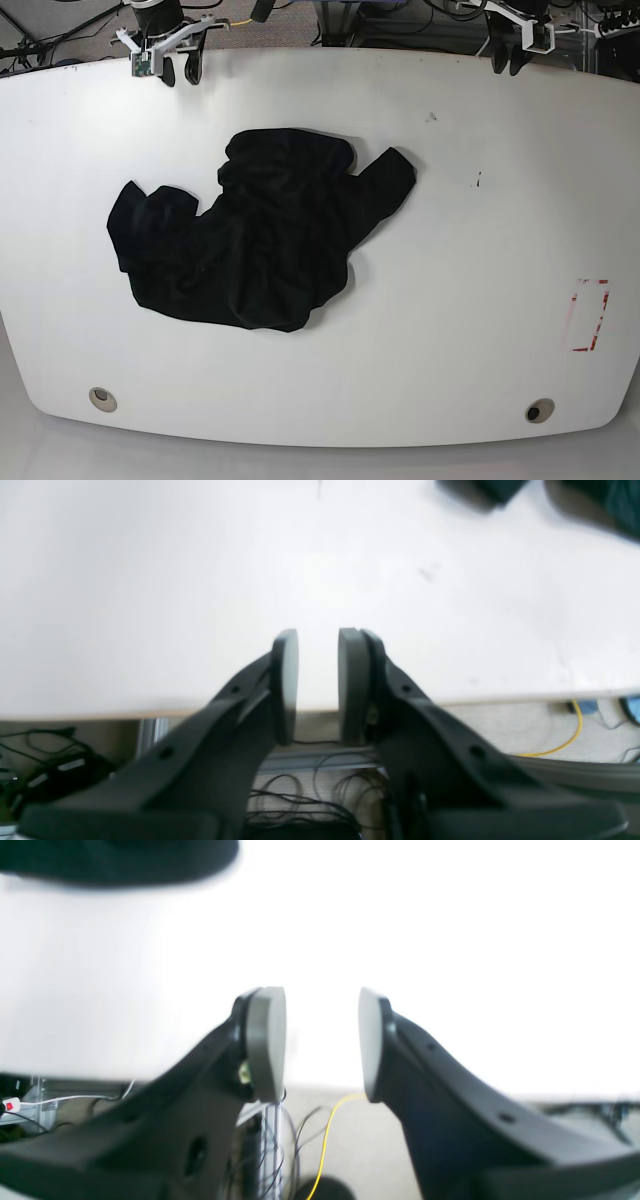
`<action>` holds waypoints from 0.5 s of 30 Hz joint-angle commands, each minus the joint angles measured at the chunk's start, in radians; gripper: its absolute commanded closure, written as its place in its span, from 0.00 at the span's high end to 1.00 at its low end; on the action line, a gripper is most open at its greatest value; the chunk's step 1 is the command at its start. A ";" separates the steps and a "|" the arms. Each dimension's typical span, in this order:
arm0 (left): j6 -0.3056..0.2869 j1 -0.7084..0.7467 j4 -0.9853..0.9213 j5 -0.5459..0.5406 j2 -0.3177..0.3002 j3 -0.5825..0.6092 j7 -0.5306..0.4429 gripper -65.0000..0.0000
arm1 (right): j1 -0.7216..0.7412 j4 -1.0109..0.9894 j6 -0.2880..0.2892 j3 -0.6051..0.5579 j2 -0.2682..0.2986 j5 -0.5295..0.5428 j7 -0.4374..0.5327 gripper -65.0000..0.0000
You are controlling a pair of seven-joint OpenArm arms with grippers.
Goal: Fold the T-shirt properly
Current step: 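Lower the right gripper onto the black T-shirt and pinch the fabric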
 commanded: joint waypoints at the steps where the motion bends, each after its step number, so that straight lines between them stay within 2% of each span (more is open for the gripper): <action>1: -0.004 -0.002 0.017 -0.003 0.002 -0.001 -0.026 0.19 | 0.023 0.015 -0.004 0.004 0.022 0.007 0.022 0.35; 8: -0.004 -0.080 0.015 0.005 0.001 0.015 -0.026 0.19 | 0.208 0.015 0.008 0.002 0.031 0.001 -0.130 0.39; 12: -0.004 -0.111 0.015 0.013 -0.006 0.044 -0.026 0.20 | 0.322 0.017 0.096 0.005 0.033 -0.004 -0.222 0.53; 15: -0.004 -0.146 0.018 0.083 -0.025 0.075 -0.017 0.20 | 0.411 0.019 0.136 0.002 0.033 -0.004 -0.300 0.63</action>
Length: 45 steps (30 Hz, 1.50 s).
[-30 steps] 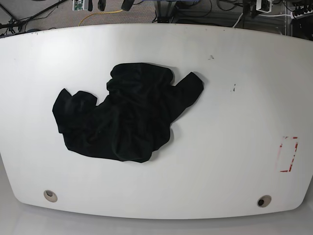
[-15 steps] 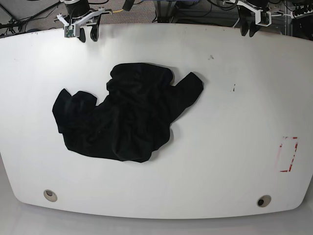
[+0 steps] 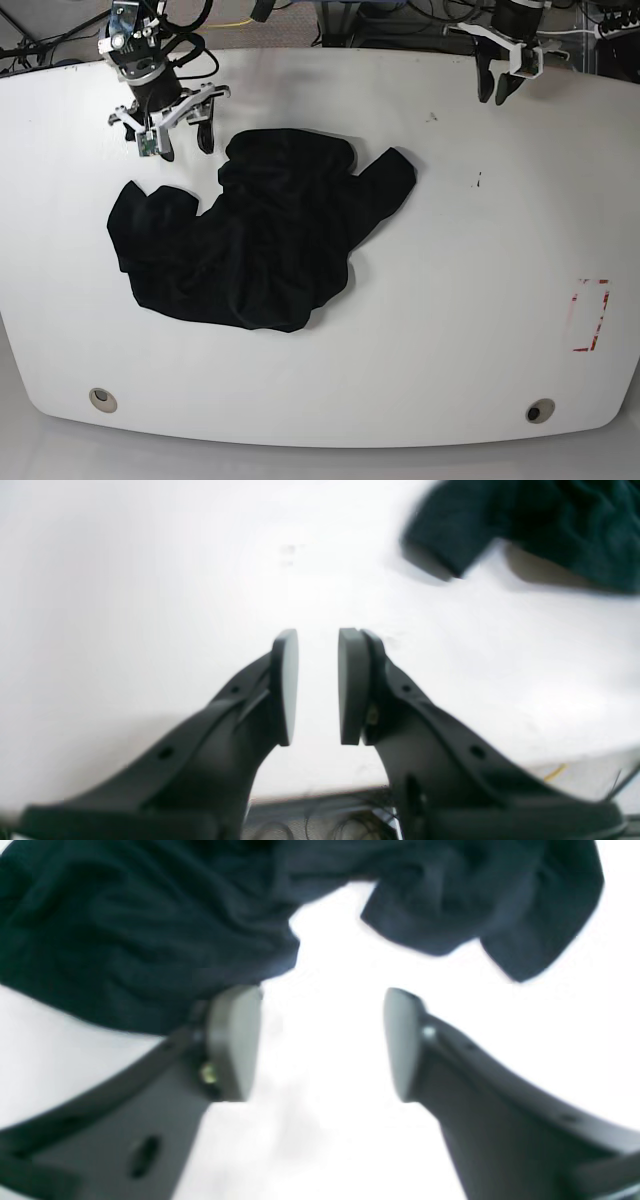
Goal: Fold the T-shirt properly
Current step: 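Lower the right gripper onto the black T-shirt and pinch the fabric, then grasp the shirt edge with the left gripper while the right holds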
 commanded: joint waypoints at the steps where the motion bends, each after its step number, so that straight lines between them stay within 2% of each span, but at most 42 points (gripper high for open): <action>1: 0.004 -0.009 0.019 0.035 -0.014 0.004 -0.012 0.20 | 0.050 0.020 0.033 0.003 0.007 0.015 -0.023 0.65; 4: 0.004 -0.033 0.019 0.081 -0.008 0.007 0.017 0.20 | 0.131 0.019 0.084 0.001 0.007 0.015 -0.084 0.67; 10: 0.004 -0.056 0.015 0.092 -0.012 0.009 0.018 0.20 | 0.272 0.016 0.164 -0.049 0.055 0.015 -0.172 0.67; 18: 0.004 -0.089 0.015 0.092 -0.066 0.038 0.075 0.20 | 0.408 -0.055 0.165 -0.241 0.136 0.007 -0.215 0.67; 21: 0.004 -0.090 0.015 0.092 -0.069 0.040 0.078 0.20 | 0.441 -0.102 0.165 -0.275 0.135 -0.061 -0.215 0.67; 27: 0.004 -0.109 0.015 0.092 -0.069 0.040 0.080 0.19 | 0.495 -0.204 0.165 -0.385 0.113 -0.265 -0.209 0.66; 32: 0.004 -0.112 0.015 0.092 -0.067 0.053 0.080 0.19 | 0.510 -0.256 0.165 -0.384 0.082 -0.338 -0.155 0.66; 36: 0.004 -0.112 0.015 0.092 -0.069 0.067 0.080 0.19 | 0.529 -0.297 0.165 -0.384 0.082 -0.374 -0.126 0.66; 45: 0.004 -0.116 0.015 0.092 -0.069 0.087 0.080 0.19 | 0.550 -0.314 0.168 -0.284 0.082 -0.372 -0.124 0.66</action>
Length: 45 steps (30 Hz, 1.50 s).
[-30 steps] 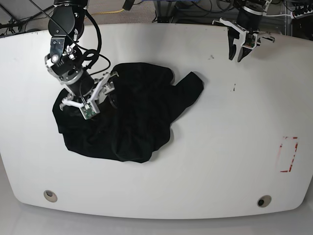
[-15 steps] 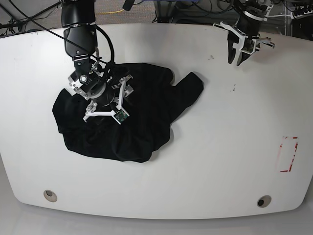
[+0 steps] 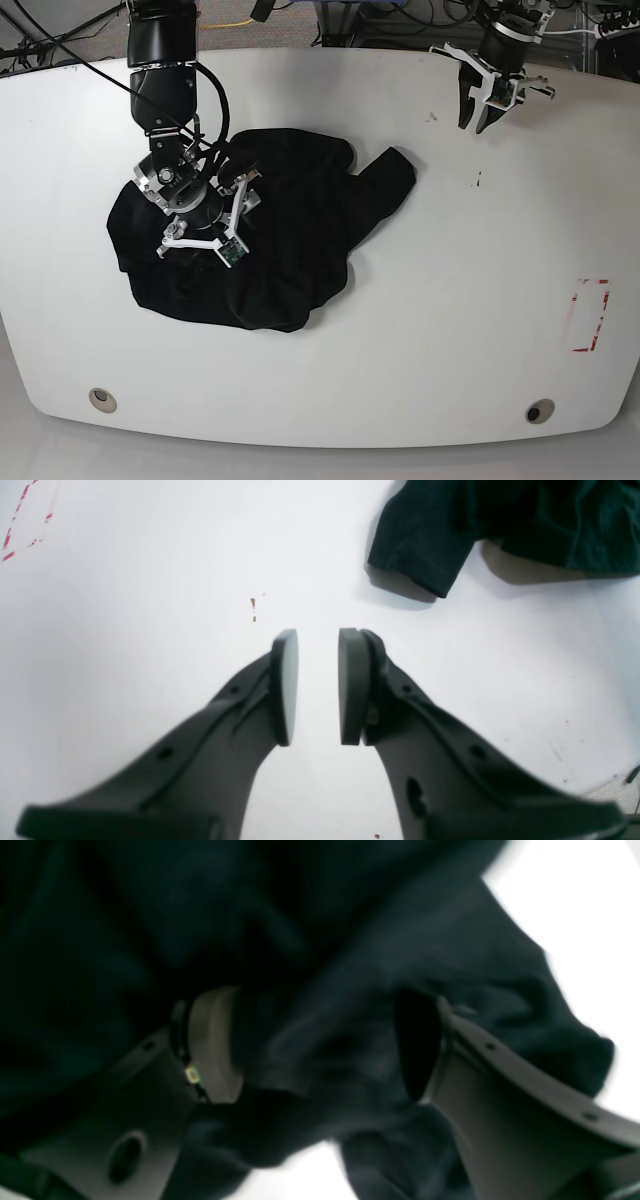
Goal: Fold the T-shirt properly
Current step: 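Grasp the shirt edge with the left gripper while the right holds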
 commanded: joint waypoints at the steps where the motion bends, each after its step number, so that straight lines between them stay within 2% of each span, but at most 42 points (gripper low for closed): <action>1: 0.000 0.010 0.015 -0.001 -0.006 0.017 -0.024 0.19 | 0.022 0.018 0.000 0.026 0.010 0.000 0.018 0.65; 3: 0.000 0.009 0.015 -0.001 -0.016 0.028 -0.024 0.19 | 0.034 0.017 0.002 0.034 0.010 0.002 0.018 0.58; 8: 0.000 0.001 0.016 -0.001 -0.037 0.080 -0.024 0.20 | 0.040 -0.014 0.002 0.039 0.010 0.002 0.016 0.05; 9: 0.000 -0.010 0.016 -0.001 -0.037 0.093 -0.024 0.20 | 0.040 -0.014 0.002 0.040 0.010 0.002 0.015 0.00; 11: 0.000 -0.031 0.016 -0.001 -0.037 0.119 -0.017 0.22 | 0.034 -0.012 0.002 0.040 0.010 0.000 0.013 0.00; 13: 0.000 -0.051 0.016 -0.001 -0.037 0.134 0.019 0.29 | 0.033 0.006 0.002 0.042 0.010 0.000 0.013 0.00; 15: 0.000 -0.107 0.016 -0.004 -0.031 0.145 0.088 0.43 | 0.023 0.029 0.002 0.042 0.010 0.000 0.012 0.00; 19: 0.003 -0.180 0.015 -0.004 0.015 0.151 0.136 0.53 | 0.005 0.093 0.002 0.039 0.010 0.000 0.008 0.00; 22: 0.003 -0.228 0.012 -0.003 0.047 0.151 0.167 0.54 | -0.010 0.130 0.002 0.040 0.010 0.000 0.008 0.00; 27: 0.002 -0.350 -0.024 -0.006 0.081 0.157 0.291 0.54 | -0.010 0.158 0.002 0.034 0.009 0.000 0.008 0.00; 31: 0.000 -0.406 -0.048 -0.006 0.104 0.162 0.352 0.54 | -0.018 0.184 0.002 0.037 0.009 0.000 -0.005 0.00; 40: -0.001 -0.502 -0.159 -0.001 0.107 0.248 0.363 0.54 | -0.018 0.235 0.003 0.037 0.009 0.000 -0.019 0.00; 45: -0.001 -0.528 -0.243 -0.001 0.107 0.255 0.363 0.54 | -0.020 0.248 0.003 0.040 0.009 0.000 -0.019 0.00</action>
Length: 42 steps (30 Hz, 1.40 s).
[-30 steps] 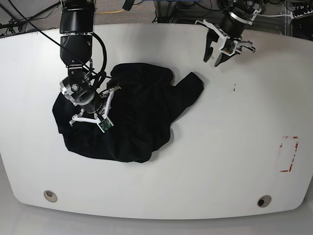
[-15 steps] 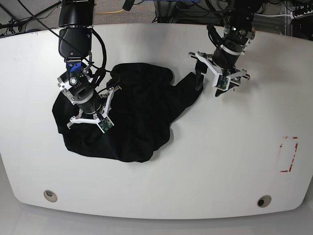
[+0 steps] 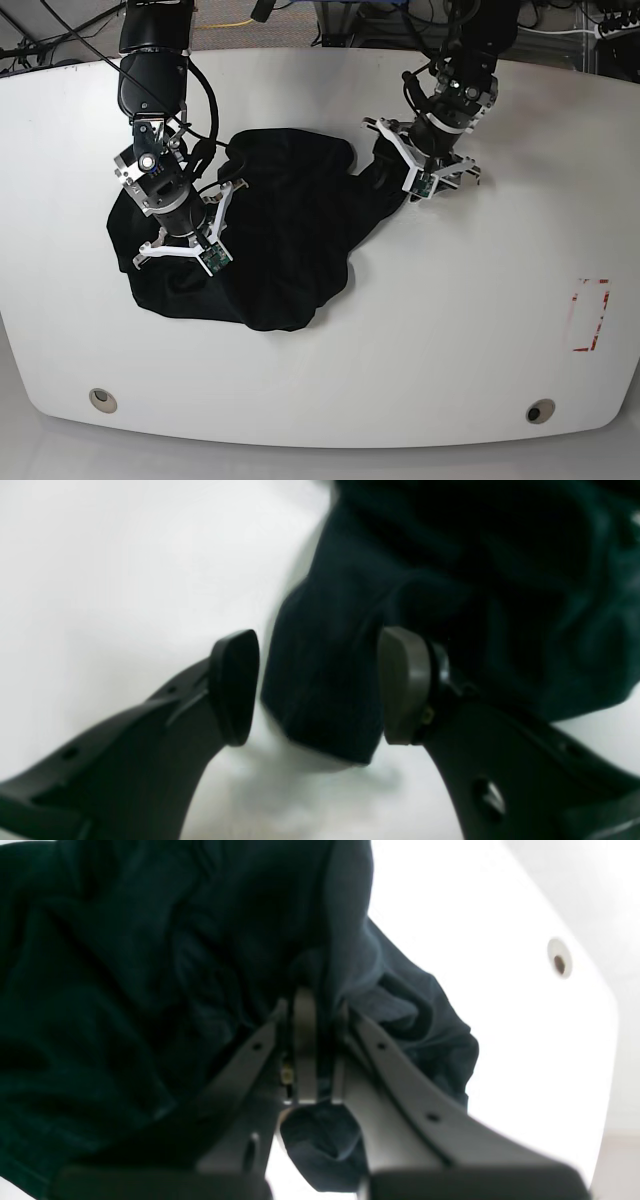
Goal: Fold the T-shirt properly
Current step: 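Grasp the shirt edge with the left gripper while the right holds, then lift the shirt with both grippers and stretch it apart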
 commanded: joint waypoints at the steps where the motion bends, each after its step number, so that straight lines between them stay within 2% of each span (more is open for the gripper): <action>1: 0.003 -0.015 -0.010 -0.001 -0.001 0.000 -0.022 0.54 | 0.017 0.026 -0.005 0.006 0.007 0.005 0.018 0.00; 5: -0.015 -0.027 -0.067 -0.001 -0.006 0.027 -0.024 0.54 | 0.018 0.027 -0.005 0.006 0.007 0.005 -0.008 0.00; 11: -0.175 -0.033 -0.127 -0.001 -0.024 0.036 -0.024 0.52 | 0.020 0.039 -0.005 0.006 0.007 0.005 -0.008 0.00; 14: -0.241 -0.058 -0.173 0.001 -0.026 0.036 -0.021 0.32 | 0.020 0.039 -0.005 0.002 0.007 0.005 -0.008 0.00; 17: -0.245 -0.092 -0.230 0.001 -0.027 0.034 -0.021 0.04 | 0.021 0.046 -0.005 0.006 0.007 0.005 -0.008 0.00; 18: -0.245 -0.101 -0.243 0.001 -0.033 0.034 -0.021 0.00 | 0.021 0.046 -0.005 0.006 0.007 0.005 -0.008 0.00; 25: -0.250 -0.118 -0.210 -0.001 -0.102 0.030 -0.021 0.00 | 0.043 0.046 -0.005 0.007 0.007 0.005 -0.007 0.00; 27: -0.251 -0.118 -0.139 -0.004 -0.133 -0.006 -0.021 0.00 | 0.064 0.046 -0.005 0.009 0.007 0.005 -0.007 0.00; 31: -0.253 -0.113 -0.044 -0.004 -0.156 -0.076 -0.014 0.00 | 0.115 0.046 -0.005 0.027 0.008 0.005 -0.007 0.00; 34: -0.262 -0.115 0.034 -0.004 -0.185 -0.133 0.032 0.00 | 0.150 0.046 -0.005 0.035 0.010 0.005 -0.008 0.00; 38: -0.336 -0.141 0.111 -0.007 -0.196 -0.222 0.101 0.00 | 0.216 0.039 -0.005 0.035 0.027 0.003 -0.008 0.00; 42: -0.437 -0.201 0.174 -0.007 -0.191 -0.322 0.179 0.00 | 0.267 0.041 -0.005 0.032 0.030 -0.002 -0.010 0.00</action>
